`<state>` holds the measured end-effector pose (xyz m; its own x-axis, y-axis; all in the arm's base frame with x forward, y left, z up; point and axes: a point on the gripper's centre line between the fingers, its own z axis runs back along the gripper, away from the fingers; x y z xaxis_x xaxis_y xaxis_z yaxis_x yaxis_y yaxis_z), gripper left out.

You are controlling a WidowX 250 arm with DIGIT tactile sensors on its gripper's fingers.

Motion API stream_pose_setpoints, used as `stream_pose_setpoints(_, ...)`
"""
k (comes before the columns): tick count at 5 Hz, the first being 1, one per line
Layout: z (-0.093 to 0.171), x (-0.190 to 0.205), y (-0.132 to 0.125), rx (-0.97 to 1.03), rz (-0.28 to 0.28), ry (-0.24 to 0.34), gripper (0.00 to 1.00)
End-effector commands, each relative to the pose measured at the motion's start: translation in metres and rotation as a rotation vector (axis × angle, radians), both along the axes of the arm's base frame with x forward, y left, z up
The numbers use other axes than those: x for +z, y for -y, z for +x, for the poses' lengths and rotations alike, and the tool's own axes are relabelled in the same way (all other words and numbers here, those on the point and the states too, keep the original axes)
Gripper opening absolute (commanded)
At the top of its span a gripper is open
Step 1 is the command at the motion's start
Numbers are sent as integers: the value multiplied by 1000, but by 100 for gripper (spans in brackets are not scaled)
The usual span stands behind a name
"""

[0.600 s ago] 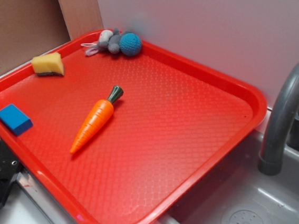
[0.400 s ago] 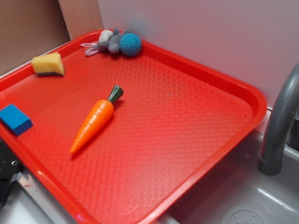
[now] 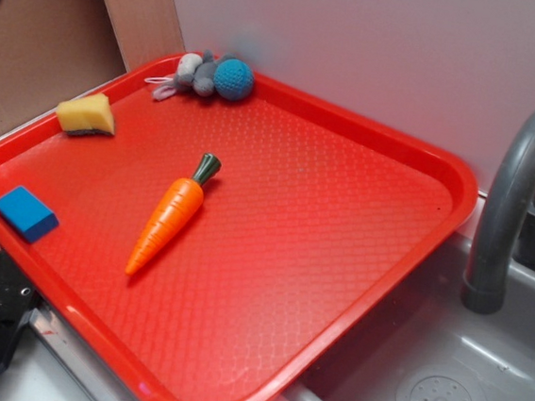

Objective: Grab the carrot.

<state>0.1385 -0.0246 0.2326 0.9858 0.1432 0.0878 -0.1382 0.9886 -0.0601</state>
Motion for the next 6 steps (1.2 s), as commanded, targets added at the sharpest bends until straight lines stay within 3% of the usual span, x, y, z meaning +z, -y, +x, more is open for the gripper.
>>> stream_pose_setpoints(1, 24, 2, 2, 97, -154, 21, 100)
stream_pose_setpoints(4, 57, -140, 23, 40, 34, -115, 100)
stream_pose_setpoints(5, 78, -181, 18, 55, 75, -170, 100)
stream_pose_setpoints(6, 86, -192, 12, 67, 74, -187, 100)
